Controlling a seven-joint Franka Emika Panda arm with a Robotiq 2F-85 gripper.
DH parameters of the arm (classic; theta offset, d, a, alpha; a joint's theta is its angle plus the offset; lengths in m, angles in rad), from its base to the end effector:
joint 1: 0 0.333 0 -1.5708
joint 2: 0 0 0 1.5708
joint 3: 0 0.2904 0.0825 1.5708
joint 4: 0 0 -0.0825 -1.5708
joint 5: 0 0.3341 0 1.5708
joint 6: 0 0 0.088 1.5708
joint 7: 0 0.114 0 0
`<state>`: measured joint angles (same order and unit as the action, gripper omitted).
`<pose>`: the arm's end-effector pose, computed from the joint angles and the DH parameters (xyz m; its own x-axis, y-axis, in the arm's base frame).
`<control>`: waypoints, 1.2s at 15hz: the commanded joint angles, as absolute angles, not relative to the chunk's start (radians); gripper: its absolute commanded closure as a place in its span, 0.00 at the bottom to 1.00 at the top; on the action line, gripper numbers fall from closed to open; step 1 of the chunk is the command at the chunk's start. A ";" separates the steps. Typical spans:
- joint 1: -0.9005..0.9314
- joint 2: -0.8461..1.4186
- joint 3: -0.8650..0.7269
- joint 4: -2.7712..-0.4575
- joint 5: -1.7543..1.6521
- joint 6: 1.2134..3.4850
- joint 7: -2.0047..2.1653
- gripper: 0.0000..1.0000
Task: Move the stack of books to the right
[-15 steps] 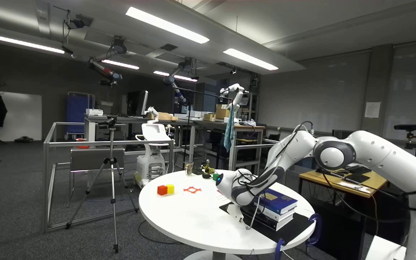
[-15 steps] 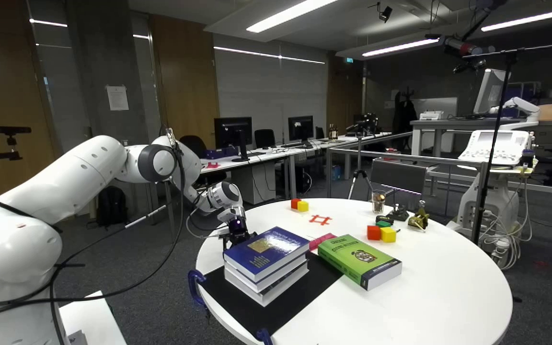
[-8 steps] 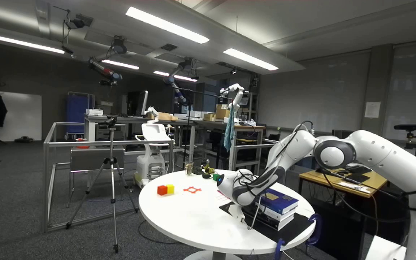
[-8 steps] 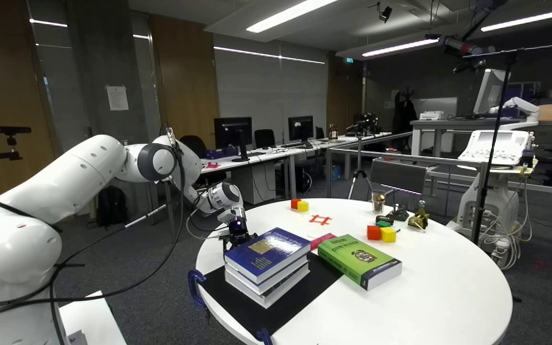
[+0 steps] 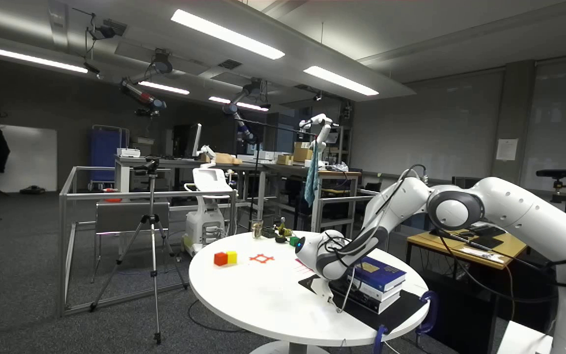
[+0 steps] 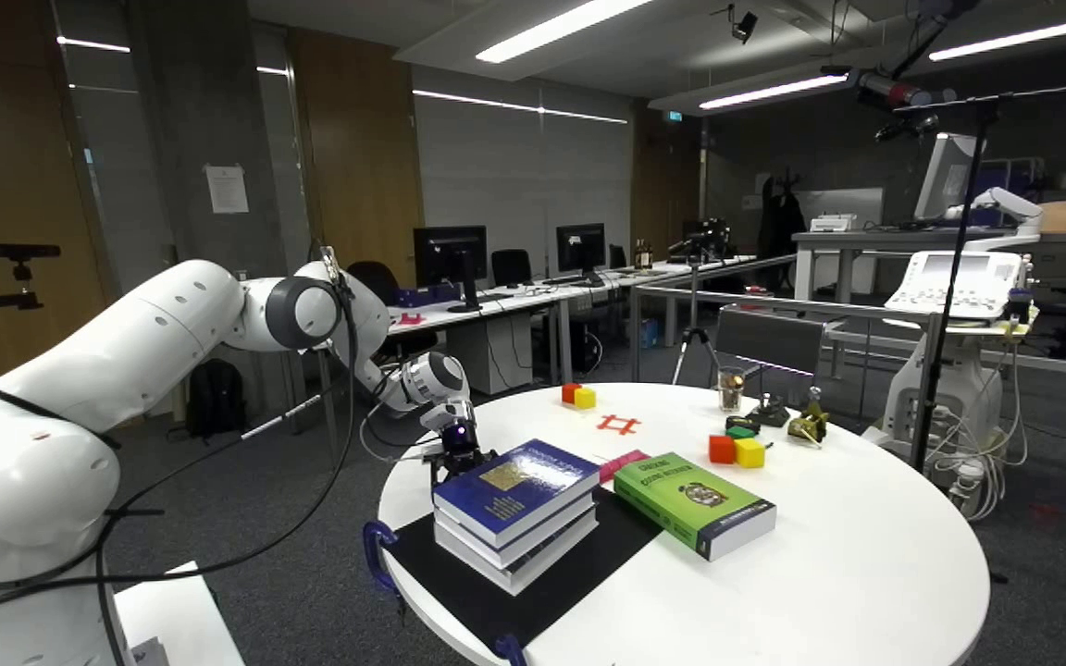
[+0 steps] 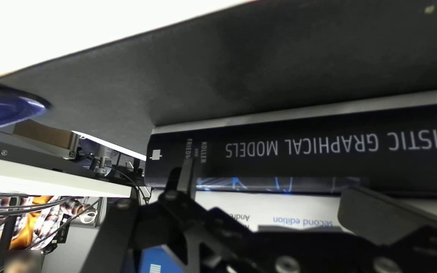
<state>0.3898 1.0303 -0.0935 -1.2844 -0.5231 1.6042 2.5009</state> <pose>0.5859 0.1311 0.1196 -0.2237 -0.5782 0.7846 -0.9121 0.4080 0.0406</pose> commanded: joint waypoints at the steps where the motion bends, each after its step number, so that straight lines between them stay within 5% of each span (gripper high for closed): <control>1: 0.370 0.990 -0.096 -1.351 -0.496 1.617 2.509 0.00; 18: 0.423 0.995 -0.092 -1.278 -0.522 1.598 2.493 0.00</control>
<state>0.4119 1.0255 -0.0923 -1.2669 -0.5231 1.6043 2.5009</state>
